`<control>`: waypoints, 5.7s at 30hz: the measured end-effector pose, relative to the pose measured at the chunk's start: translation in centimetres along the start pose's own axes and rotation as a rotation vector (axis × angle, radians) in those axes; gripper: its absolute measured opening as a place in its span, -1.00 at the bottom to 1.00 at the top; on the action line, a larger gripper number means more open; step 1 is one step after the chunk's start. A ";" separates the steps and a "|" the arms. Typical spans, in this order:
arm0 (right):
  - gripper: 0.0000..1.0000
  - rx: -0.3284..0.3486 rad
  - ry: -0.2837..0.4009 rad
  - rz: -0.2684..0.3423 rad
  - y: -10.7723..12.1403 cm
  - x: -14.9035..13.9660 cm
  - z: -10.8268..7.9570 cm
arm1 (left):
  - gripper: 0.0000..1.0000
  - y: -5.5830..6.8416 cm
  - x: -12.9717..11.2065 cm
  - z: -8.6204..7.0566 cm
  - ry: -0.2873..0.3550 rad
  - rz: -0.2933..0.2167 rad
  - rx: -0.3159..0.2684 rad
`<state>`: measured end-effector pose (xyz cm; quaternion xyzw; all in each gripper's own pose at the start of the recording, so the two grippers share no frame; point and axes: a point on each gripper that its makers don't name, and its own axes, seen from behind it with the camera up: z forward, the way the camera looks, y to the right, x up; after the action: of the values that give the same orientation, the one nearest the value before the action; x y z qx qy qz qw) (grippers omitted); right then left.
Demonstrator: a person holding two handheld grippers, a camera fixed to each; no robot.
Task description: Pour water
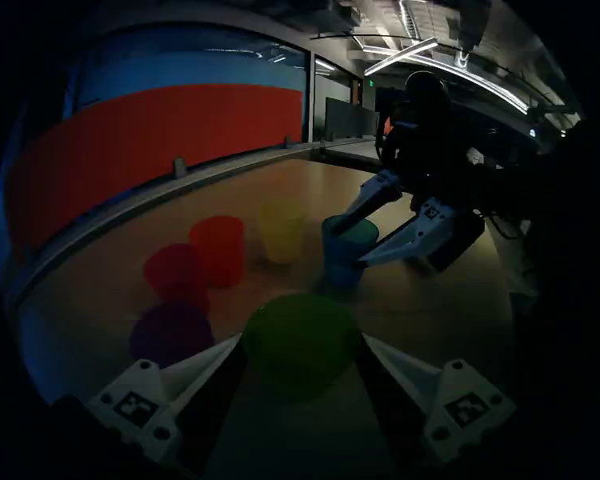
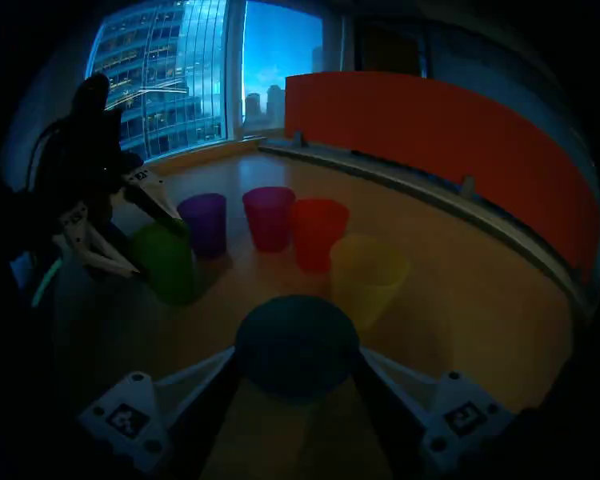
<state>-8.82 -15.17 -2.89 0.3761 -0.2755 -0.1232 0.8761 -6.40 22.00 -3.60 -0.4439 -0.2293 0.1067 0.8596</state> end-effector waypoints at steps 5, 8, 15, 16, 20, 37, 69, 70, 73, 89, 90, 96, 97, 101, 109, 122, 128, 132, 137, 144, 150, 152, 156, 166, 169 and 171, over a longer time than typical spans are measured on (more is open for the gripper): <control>0.80 -0.008 0.012 -0.006 0.1 0.1 -0.1 | 0.77 -0.1 0.2 -0.1 0.010 -0.006 0.003; 0.79 -0.011 0.022 -0.014 0.1 0.4 -0.3 | 0.77 -0.2 0.4 -0.3 0.017 -0.011 0.005; 0.79 -0.013 0.076 -0.017 -0.1 2.9 -1.6 | 0.77 -0.4 1.7 -1.1 0.053 -0.009 0.019; 0.79 -0.013 0.084 -0.020 -0.2 3.3 -1.9 | 0.77 -0.4 2.0 -1.2 0.060 -0.008 0.021; 0.80 -0.019 0.116 -0.033 -0.2 4.9 -2.8 | 0.77 -0.6 3.3 -2.0 0.091 -0.001 0.035; 0.79 -0.033 0.274 0.004 0.0 11.1 -6.3 | 0.77 -3.2 9.2 -5.9 0.269 -0.030 0.144; 0.79 -0.039 0.389 -0.020 -0.5 16.2 -9.8 | 0.78 -3.5 15.7 -9.7 0.409 0.020 0.187; 0.79 -0.039 0.390 -0.022 -0.5 16.3 -9.8 | 0.78 -3.5 15.7 -9.7 0.409 0.022 0.187; 0.79 -0.037 0.395 -0.029 -0.6 16.7 -9.9 | 0.78 -3.4 15.7 -9.7 0.408 0.025 0.187; 0.79 -0.031 0.436 -0.112 -0.7 20.7 -11.0 | 0.78 -2.3 15.8 -9.5 0.411 0.025 0.165; 0.79 -0.031 0.438 -0.123 -0.8 21.0 -11.0 | 0.78 -2.3 15.8 -9.4 0.411 0.026 0.164; 0.79 -0.033 0.451 -0.180 -0.9 22.7 -11.2 | 0.78 -1.9 15.6 -9.3 0.409 0.028 0.156; 0.79 -0.032 0.453 -0.189 -1.0 23.0 -11.2 | 0.78 -1.8 15.6 -9.3 0.408 0.029 0.156; 0.79 -0.036 0.464 -0.226 -1.1 24.0 -11.3 | 0.78 -1.7 15.6 -9.2 0.406 0.029 0.152; 0.79 -0.049 0.471 -0.305 -1.0 25.7 -11.2 | 0.78 -1.4 15.5 -9.1 0.404 0.031 0.143; 0.79 -0.077 0.493 -0.472 -1.2 28.6 -10.7 | 0.78 -1.1 15.4 -8.6 0.394 0.033 0.134; 0.79 -0.092 0.503 -0.560 -1.8 30.0 -10.5 | 0.78 -1.0 15.5 -8.5 0.393 0.035 0.130; 0.79 -0.100 0.506 -0.609 -2.1 31.0 -10.2 | 0.78 -0.8 15.7 -8.4 0.395 0.033 0.124; 0.79 -0.110 0.510 -0.669 -2.3 31.9 -9.9 | 0.78 -0.5 15.8 -8.3 0.399 0.033 0.116; 0.79 -0.132 0.519 -0.750 -2.2 33.2 -9.6 | 0.78 -0.4 15.8 -8.2 0.407 0.025 0.110; 0.79 -0.147 0.526 -0.817 -2.3 34.1 -9.5 | 0.78 -0.3 15.9 -8.1 0.410 0.021 0.104; 0.79 -0.153 0.528 -0.840 -2.3 34.4 -9.4 | 0.78 -0.2 15.9 -8.0 0.412 0.021 0.103; 0.79 -0.170 0.528 -0.896 -2.4 34.8 -9.1 | 0.78 -0.1 15.9 -8.0 0.417 0.016 0.096; 0.79 -0.202 0.523 -1.008 -2.8 35.5 -8.4 | 0.78 0.2 16.0 -7.9 0.423 0.013 0.084; 0.79 -0.213 0.523 -1.036 -2.8 35.8 -8.2 | 0.78 0.2 16.0 -8.0 0.425 0.011 0.083; 0.79 -0.220 0.522 -1.054 -2.8 35.9 -8.2 | 0.78 0.2 16.0 -8.0 0.426 0.010 0.082</control>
<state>25.22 -27.45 4.48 0.3870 0.1866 -0.4725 0.7695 11.49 22.54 -2.97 -0.4221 -0.0358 0.0241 0.9055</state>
